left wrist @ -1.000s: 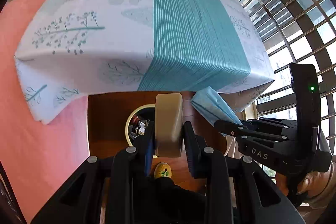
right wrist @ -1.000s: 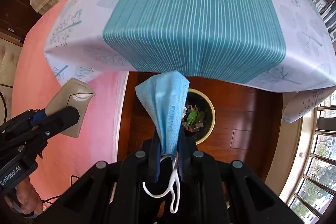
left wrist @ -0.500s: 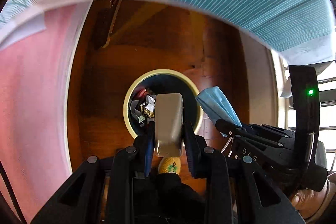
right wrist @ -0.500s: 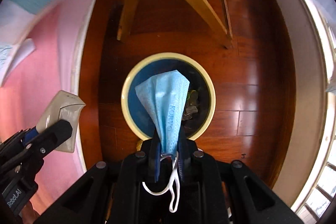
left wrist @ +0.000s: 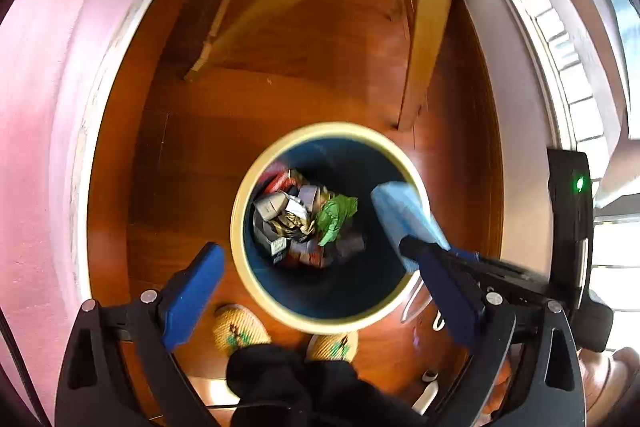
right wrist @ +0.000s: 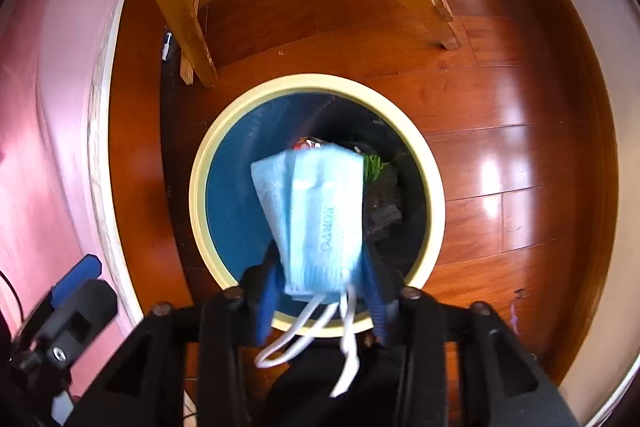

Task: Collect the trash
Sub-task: 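Open both tools to drop the tan block and mask into the bin, then raise both tools back toward the table, then grasp the purple plastic bag with the left tool while the right tool grasps the white tissue, then carry the purple bag and white tissue down over the bin with both tools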

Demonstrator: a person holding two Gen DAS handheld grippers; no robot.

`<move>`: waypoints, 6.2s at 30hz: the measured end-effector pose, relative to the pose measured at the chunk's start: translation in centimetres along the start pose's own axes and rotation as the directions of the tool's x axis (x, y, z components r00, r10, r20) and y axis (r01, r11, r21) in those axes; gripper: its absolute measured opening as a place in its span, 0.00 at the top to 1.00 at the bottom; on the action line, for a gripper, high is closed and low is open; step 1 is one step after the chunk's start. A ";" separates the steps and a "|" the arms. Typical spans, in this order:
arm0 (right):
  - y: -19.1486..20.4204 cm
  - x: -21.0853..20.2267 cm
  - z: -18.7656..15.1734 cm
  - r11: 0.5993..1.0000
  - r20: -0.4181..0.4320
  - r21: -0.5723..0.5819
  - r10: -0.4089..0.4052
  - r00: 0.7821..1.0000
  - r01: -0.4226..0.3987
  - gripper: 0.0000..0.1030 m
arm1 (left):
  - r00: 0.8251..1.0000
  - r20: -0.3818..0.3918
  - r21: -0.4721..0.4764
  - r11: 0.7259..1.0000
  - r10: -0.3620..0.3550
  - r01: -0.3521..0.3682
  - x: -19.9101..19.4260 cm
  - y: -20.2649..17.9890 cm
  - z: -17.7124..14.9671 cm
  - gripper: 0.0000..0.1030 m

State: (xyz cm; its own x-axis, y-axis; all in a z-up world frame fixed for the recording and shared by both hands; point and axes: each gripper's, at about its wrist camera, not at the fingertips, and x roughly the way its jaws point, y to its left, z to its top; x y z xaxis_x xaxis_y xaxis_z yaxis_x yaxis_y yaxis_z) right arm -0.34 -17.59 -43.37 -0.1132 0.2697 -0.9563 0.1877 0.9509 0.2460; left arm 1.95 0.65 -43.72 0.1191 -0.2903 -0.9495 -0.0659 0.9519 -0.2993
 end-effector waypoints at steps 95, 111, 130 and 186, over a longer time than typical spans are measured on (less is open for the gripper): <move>9.8 -47.5 55.3 0.924 0.481 -0.382 0.194 0.855 0.005 0.42 | 0.949 0.277 -0.212 0.973 0.152 -0.094 -28.4 -22.4 59.5 0.06; 12.7 -40.5 61.1 0.877 0.380 -0.479 0.171 0.909 0.035 0.66 | 0.973 0.113 -0.326 0.932 0.203 -0.157 -21.2 -18.2 63.2 0.06; 10.5 -40.3 54.3 0.885 0.343 -0.464 0.218 0.914 -0.037 0.70 | 0.972 0.010 -0.167 0.959 0.235 -0.230 -15.2 -22.4 60.9 0.06; 14.4 -43.6 0.7 0.976 0.460 -0.216 0.115 0.881 -0.015 0.75 | 0.987 0.129 0.307 0.950 -0.099 0.055 -38.7 -11.6 12.7 0.93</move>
State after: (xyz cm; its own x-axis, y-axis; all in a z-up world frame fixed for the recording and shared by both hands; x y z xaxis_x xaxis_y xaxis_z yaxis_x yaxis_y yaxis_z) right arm 7.95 -15.77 1.72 0.3705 0.2770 -0.8866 -0.0256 0.9572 0.2884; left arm 10.70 2.13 -2.34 0.2514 -0.3676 -0.8953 0.2482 0.9186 -0.3075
